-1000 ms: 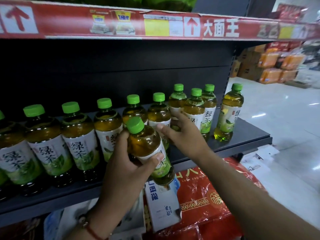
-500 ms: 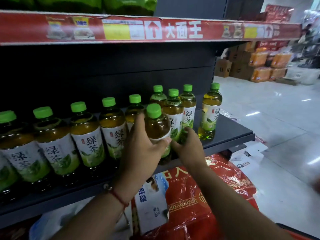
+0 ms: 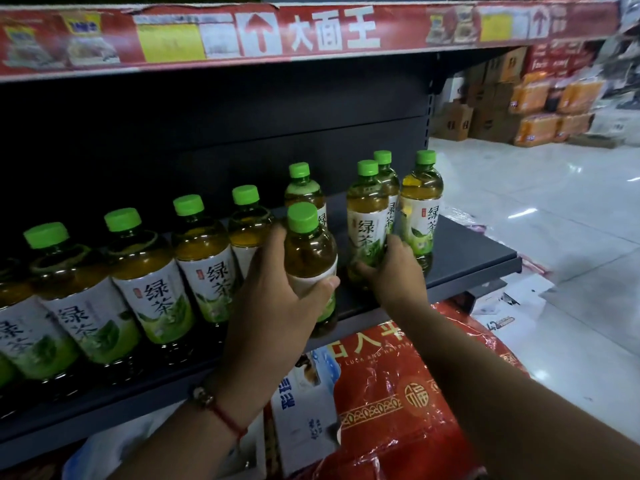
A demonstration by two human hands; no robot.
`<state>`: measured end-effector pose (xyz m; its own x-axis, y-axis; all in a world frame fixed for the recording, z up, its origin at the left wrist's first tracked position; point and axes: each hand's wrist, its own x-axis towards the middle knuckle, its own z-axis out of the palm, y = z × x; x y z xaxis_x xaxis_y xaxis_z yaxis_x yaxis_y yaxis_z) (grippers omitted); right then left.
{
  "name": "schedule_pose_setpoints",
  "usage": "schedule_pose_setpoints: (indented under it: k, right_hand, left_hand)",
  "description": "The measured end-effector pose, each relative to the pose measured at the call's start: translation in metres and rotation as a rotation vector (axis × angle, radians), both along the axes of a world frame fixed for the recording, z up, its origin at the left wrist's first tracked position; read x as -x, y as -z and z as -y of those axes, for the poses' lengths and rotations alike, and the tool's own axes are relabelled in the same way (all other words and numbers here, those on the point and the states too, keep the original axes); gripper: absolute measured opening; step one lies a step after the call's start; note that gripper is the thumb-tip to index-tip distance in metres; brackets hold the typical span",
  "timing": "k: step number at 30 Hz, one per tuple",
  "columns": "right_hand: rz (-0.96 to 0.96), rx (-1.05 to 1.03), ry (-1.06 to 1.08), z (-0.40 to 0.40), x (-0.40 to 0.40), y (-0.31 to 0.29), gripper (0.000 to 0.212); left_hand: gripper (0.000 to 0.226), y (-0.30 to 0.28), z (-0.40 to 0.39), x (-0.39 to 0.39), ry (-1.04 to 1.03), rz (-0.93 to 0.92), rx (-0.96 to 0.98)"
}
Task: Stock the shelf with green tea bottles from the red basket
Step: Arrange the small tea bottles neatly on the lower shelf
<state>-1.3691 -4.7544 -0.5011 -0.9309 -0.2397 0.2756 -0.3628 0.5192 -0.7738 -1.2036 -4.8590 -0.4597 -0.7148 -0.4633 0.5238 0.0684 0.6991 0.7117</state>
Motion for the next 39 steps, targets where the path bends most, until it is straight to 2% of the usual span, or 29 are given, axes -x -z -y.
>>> schedule_pose_setpoints:
  k: [3, 5, 8, 10, 12, 14, 16, 18, 20, 24, 27, 32, 39]
  right_hand:
    - [0.055, 0.015, -0.051, -0.009, 0.007, -0.003, 0.064]
    - [0.052, 0.113, -0.073, -0.017, -0.002, -0.002, 0.067]
    - [-0.009, 0.315, -0.080, -0.030, -0.032, 0.001, 0.050]
    - [0.057, 0.353, -0.183, -0.028, -0.047, -0.004, 0.034]
    - [0.155, 0.329, -0.314, -0.014, -0.048, -0.018, 0.037]
    - [0.188, 0.250, -0.378, 0.008, -0.037, -0.032, 0.055]
    - [0.190, 0.136, -0.365, 0.033, -0.021, -0.037, 0.065]
    - [0.213, 0.004, -0.306, 0.055, -0.005, -0.030, 0.066]
    - [0.264, -0.047, -0.277, 0.068, 0.004, -0.018, 0.074]
    - [0.201, -0.009, -0.250, 0.074, 0.002, -0.001, 0.053]
    - [0.139, -0.006, -0.192, 0.068, -0.012, 0.007, 0.049]
    - [0.055, -0.037, -0.222, 0.049, -0.033, 0.013, 0.047]
    - [0.093, 0.006, -0.322, 0.026, -0.048, 0.010, 0.043]
  left_hand:
    - [0.077, -0.003, -0.002, 0.007, 0.014, 0.036, 0.014]
    - [0.077, -0.006, -0.002, 0.013, 0.002, 0.060, 0.014]
    - [0.074, -0.010, -0.001, 0.016, 0.011, 0.065, -0.026]
    - [0.070, -0.009, -0.003, 0.008, 0.038, 0.040, -0.049]
    - [0.068, -0.004, -0.006, -0.006, 0.046, -0.004, -0.071]
    - [0.069, 0.004, -0.006, -0.023, 0.040, -0.050, -0.126]
    - [0.067, 0.010, -0.005, -0.037, 0.041, -0.092, -0.213]
    - [0.063, 0.012, -0.003, -0.049, 0.047, -0.107, -0.293]
    - [0.062, 0.015, 0.002, -0.060, 0.060, -0.099, -0.367]
    - [0.067, 0.020, 0.017, -0.071, 0.075, -0.080, -0.450]
    - [0.062, 0.020, 0.025, -0.072, 0.078, -0.050, -0.432]
    - [0.055, 0.015, 0.028, -0.070, 0.100, -0.062, -0.400]
    - [0.053, 0.011, 0.029, -0.071, 0.085, -0.076, -0.381]
